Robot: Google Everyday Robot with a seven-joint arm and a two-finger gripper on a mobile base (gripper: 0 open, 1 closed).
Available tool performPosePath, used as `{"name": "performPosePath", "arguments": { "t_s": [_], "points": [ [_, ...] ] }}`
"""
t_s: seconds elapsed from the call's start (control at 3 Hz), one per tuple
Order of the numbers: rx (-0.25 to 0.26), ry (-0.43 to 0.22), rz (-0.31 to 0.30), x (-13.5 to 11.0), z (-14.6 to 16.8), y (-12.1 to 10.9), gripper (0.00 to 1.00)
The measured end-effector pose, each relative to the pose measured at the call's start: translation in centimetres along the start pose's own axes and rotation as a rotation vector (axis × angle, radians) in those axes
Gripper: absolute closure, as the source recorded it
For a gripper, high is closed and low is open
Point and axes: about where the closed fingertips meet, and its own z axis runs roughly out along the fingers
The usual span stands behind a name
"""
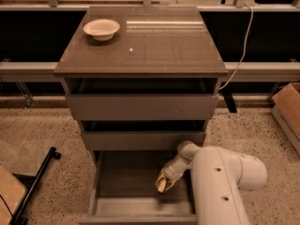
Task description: Pick sponge from bottom drawer and place on counter
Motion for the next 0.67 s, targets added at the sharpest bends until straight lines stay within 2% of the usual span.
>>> {"name": "performPosePath", "arguments": {
  "t_s": [0.33,0.67],
  "points": [
    [-0.004,-0.081,-0.010,2.2,-5.9,1.2,1.00],
    [-0.021,-0.101,-0.011,6.4,-9.9,0.2,1.00]
  ]
}}
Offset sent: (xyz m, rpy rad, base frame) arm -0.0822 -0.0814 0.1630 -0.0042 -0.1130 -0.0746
